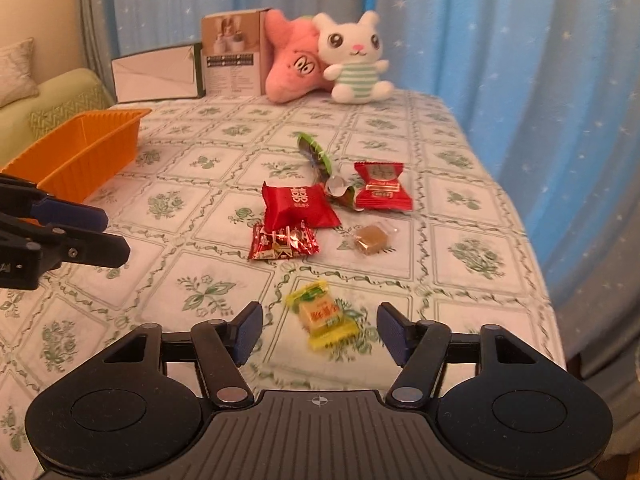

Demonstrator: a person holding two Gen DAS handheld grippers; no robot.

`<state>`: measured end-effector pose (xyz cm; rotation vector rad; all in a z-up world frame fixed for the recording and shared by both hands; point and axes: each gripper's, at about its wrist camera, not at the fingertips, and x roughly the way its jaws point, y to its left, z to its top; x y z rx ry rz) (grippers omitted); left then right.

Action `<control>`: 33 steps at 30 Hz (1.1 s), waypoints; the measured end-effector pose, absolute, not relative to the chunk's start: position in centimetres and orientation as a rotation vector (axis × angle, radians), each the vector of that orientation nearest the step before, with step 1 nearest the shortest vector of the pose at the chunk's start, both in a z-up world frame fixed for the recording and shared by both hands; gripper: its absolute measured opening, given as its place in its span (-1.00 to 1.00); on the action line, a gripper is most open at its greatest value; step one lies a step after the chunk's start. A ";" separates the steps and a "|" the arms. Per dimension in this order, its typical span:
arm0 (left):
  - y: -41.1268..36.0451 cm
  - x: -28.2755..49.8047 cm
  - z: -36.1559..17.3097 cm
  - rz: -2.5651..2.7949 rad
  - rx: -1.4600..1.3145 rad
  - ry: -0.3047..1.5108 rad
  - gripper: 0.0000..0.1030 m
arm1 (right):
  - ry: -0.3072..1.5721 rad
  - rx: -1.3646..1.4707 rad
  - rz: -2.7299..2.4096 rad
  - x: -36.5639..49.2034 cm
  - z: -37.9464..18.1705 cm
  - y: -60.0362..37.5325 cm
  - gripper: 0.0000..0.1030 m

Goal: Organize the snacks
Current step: 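Grasp the yellow candy with the right tool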

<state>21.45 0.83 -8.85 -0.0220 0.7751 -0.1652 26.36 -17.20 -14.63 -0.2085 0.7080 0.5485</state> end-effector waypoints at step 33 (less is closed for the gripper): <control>-3.8 31.3 -13.3 -0.372 0.115 0.765 -0.25 | 0.746 0.038 0.377 29.4 -12.6 -18.7 -0.59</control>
